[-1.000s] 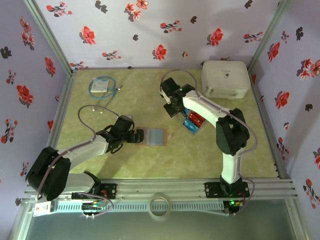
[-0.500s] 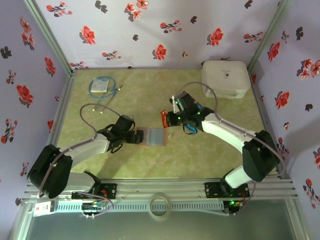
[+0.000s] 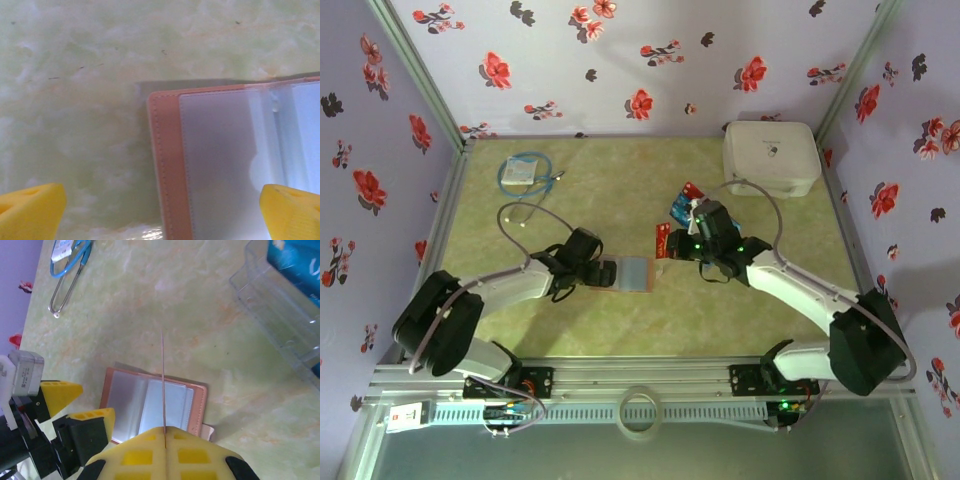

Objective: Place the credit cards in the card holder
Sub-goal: Insert the credit card into the card slot.

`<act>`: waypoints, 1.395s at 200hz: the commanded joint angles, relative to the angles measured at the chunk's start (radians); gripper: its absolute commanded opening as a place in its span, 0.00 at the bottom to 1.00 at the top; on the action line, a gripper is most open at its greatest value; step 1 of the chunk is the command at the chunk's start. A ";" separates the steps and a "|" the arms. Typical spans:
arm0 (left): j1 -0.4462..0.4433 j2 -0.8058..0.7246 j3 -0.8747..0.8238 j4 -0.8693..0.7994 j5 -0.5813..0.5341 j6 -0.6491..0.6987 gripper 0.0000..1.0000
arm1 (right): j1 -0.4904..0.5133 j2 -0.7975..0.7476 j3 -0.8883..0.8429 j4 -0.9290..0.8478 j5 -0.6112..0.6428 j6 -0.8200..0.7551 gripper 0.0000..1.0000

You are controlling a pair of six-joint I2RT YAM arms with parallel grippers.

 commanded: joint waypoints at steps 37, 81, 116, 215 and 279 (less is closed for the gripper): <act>-0.064 0.065 0.054 0.027 -0.008 -0.070 1.00 | -0.087 -0.076 -0.056 -0.045 -0.007 -0.017 0.00; -0.126 0.082 0.063 0.042 -0.023 -0.116 1.00 | -0.117 -0.096 -0.070 -0.050 -0.030 -0.029 0.00; -0.175 0.072 0.069 0.048 -0.037 -0.154 1.00 | -0.123 -0.097 -0.082 -0.047 -0.036 -0.032 0.00; -0.156 -0.030 0.063 -0.106 -0.165 -0.154 1.00 | -0.123 -0.087 -0.088 0.050 -0.132 0.007 0.02; -0.091 -0.053 0.073 -0.153 -0.216 -0.057 1.00 | -0.070 0.005 -0.135 0.294 -0.237 0.080 0.00</act>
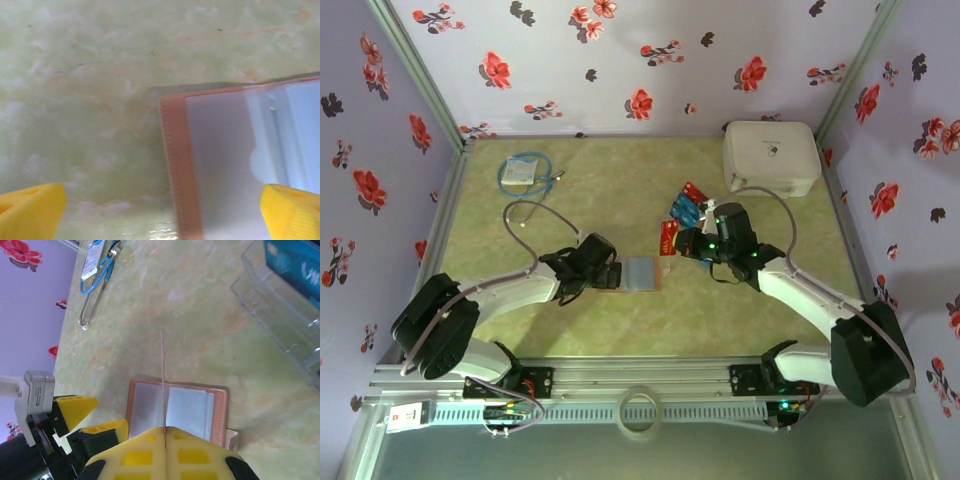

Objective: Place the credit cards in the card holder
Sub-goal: Insert the credit card into the card slot.

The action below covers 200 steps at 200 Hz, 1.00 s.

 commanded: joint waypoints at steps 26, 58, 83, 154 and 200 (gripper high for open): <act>0.018 -0.039 0.034 -0.051 -0.104 0.108 1.00 | 0.070 0.077 -0.037 0.208 -0.048 0.073 0.00; 0.021 -0.041 0.032 -0.034 -0.138 0.157 1.00 | 0.085 0.122 -0.074 0.340 -0.058 0.146 0.00; 0.026 -0.026 0.040 -0.057 -0.139 0.147 1.00 | 0.098 0.147 -0.107 0.442 -0.063 0.185 0.00; 0.027 0.009 0.011 -0.024 -0.014 0.134 1.00 | 0.120 0.215 -0.173 0.568 -0.039 0.211 0.00; 0.030 0.048 -0.012 0.007 -0.013 0.126 1.00 | 0.127 0.249 -0.190 0.608 -0.043 0.221 0.00</act>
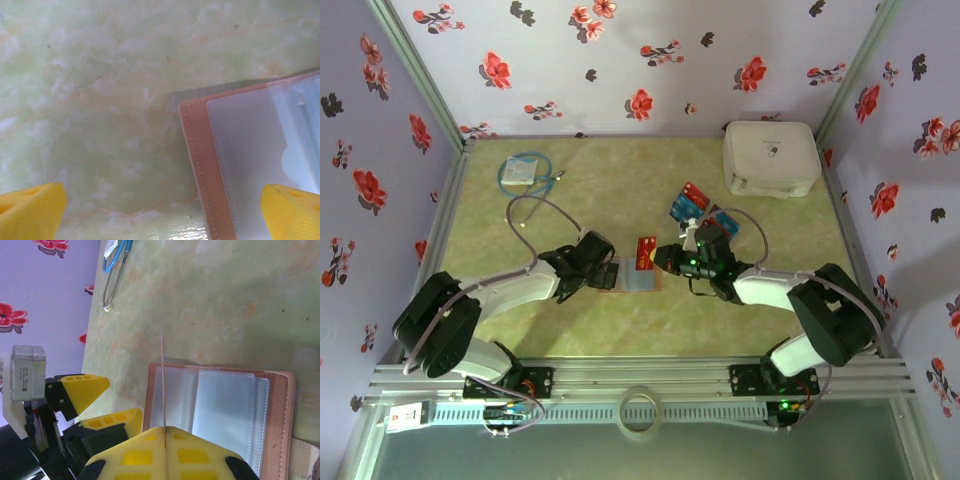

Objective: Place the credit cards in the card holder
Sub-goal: Insert the credit card into the card slot.

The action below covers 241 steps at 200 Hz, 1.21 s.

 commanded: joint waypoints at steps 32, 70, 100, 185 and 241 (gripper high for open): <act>0.016 0.043 -0.034 0.032 -0.002 -0.014 1.00 | 0.011 0.035 -0.021 0.090 -0.004 0.022 0.00; 0.019 0.044 -0.055 0.039 -0.018 -0.034 1.00 | 0.012 0.065 -0.020 0.125 -0.018 0.034 0.00; 0.021 0.041 -0.066 0.043 -0.023 -0.042 1.00 | 0.015 0.080 -0.019 0.144 -0.022 0.042 0.00; 0.021 0.049 -0.088 0.067 -0.021 -0.054 1.00 | 0.029 0.134 -0.007 0.170 -0.035 0.038 0.00; 0.020 0.046 -0.096 0.071 -0.020 -0.061 1.00 | 0.041 0.195 -0.007 0.236 -0.049 0.043 0.00</act>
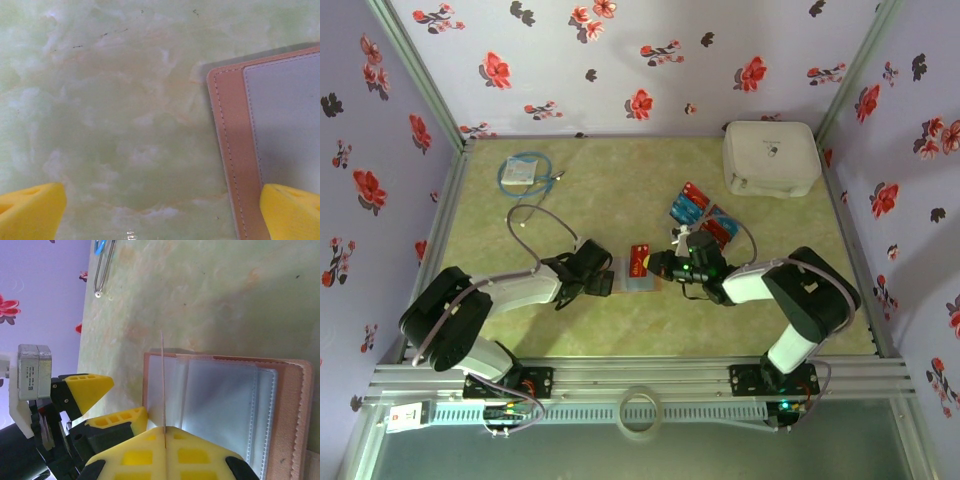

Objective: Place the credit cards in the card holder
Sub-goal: Insert the credit card into the card slot.

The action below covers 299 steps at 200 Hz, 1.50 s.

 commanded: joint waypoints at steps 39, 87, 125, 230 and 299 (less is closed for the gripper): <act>0.009 0.006 -0.021 -0.001 -0.015 -0.028 1.00 | 0.015 0.065 0.003 0.109 -0.024 0.019 0.00; 0.009 0.007 -0.024 0.001 -0.015 -0.031 1.00 | 0.016 0.104 0.001 0.154 -0.023 0.032 0.00; 0.009 0.009 -0.026 0.004 -0.015 -0.032 1.00 | 0.016 0.135 0.001 0.191 -0.030 0.046 0.00; 0.009 0.009 -0.028 0.005 -0.015 -0.032 1.00 | 0.025 0.193 0.007 0.249 -0.058 0.074 0.00; 0.009 0.006 -0.030 0.007 -0.014 -0.032 1.00 | 0.029 0.210 -0.006 0.292 -0.060 0.097 0.00</act>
